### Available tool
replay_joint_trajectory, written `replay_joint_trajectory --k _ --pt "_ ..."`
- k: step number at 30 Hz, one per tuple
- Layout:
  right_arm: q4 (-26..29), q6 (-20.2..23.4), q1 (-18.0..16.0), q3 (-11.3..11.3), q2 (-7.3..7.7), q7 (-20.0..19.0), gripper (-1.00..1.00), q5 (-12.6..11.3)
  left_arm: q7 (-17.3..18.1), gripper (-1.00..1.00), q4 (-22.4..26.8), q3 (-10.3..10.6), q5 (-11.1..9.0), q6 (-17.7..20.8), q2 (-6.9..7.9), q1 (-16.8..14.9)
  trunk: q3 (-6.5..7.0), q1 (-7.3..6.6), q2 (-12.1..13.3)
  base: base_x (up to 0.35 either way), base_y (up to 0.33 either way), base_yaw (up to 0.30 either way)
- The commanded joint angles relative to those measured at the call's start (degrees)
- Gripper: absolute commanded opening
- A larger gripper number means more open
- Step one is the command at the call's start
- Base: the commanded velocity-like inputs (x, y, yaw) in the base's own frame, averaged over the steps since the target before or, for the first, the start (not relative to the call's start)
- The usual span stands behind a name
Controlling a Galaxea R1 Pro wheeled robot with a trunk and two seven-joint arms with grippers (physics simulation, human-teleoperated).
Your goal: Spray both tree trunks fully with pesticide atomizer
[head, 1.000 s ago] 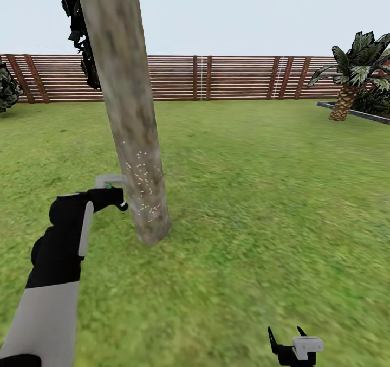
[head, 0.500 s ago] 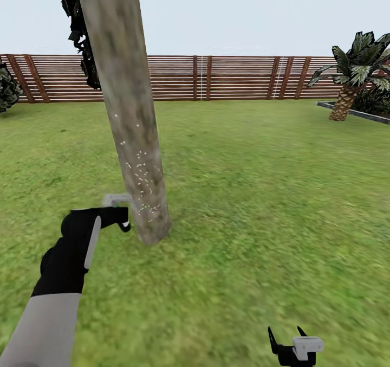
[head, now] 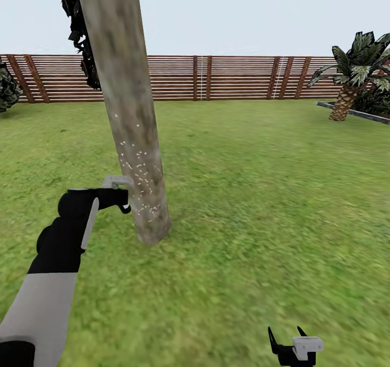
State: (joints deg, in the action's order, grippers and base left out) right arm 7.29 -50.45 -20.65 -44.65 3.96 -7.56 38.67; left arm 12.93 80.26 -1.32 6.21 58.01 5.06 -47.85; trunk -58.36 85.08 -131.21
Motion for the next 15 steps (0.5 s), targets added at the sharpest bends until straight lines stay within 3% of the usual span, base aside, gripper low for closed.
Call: replay_joint_trajectory --k 1,5,11,15 --pt "0.00 0.00 0.00 0.00 0.00 0.00 1.00 0.00 -0.01 -1.00 0.00 0.07 0.01 -0.02 0.03 0.05 0.00 0.00 0.00 0.000 0.000 0.000" --pt "0.00 0.00 0.00 0.00 0.00 0.00 1.00 0.00 0.06 -1.00 -0.44 0.12 -0.05 -0.19 0.48 0.72 0.00 0.00 0.00 0.000 0.000 0.000" --pt "0.00 0.00 0.00 0.00 0.00 0.00 1.00 0.00 0.18 -1.00 -1.41 -0.42 -0.05 -1.08 0.65 5.09 0.00 0.00 0.00 0.000 0.000 0.000" --pt "0.00 0.00 0.00 0.00 0.00 0.00 1.00 0.00 0.24 -1.00 -5.26 -0.47 -0.13 -2.24 0.51 7.21 0.00 0.00 0.00 0.000 0.000 0.000"
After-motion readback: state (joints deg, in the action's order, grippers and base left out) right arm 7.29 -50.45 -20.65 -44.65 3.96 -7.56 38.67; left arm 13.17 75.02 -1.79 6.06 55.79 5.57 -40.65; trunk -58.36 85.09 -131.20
